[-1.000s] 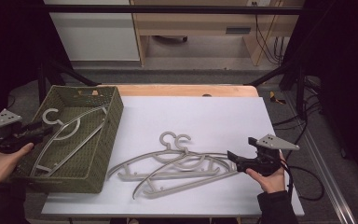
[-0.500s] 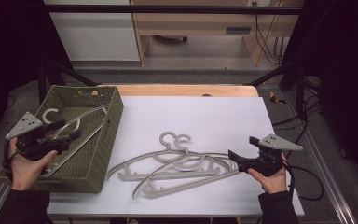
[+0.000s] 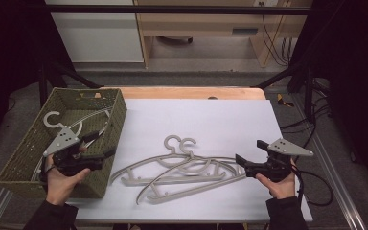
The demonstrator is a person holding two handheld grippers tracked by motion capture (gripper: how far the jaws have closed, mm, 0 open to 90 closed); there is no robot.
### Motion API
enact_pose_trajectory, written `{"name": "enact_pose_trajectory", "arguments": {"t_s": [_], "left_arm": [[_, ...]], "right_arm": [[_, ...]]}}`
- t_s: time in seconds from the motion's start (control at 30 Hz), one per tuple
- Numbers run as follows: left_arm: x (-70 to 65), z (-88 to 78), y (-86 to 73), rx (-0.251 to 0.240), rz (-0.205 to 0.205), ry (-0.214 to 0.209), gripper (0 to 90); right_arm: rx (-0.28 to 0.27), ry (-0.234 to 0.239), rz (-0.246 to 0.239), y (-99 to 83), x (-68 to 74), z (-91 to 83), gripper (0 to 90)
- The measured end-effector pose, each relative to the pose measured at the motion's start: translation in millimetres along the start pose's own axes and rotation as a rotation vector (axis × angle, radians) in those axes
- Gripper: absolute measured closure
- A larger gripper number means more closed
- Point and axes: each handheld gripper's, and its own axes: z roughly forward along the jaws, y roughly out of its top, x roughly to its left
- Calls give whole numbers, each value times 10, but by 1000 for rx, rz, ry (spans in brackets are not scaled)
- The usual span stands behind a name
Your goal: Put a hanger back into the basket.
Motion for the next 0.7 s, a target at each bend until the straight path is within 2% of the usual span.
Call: {"name": "enact_pose_trajectory", "arguments": {"t_s": [0.2, 0.7], "left_arm": [[-191, 117, -7, 42, 32, -59, 134], [-564, 588, -175, 217, 119, -135, 129]], "right_arm": [[3, 3, -2, -2, 6, -9, 39], [10, 6, -9, 0, 15, -10, 41]]}}
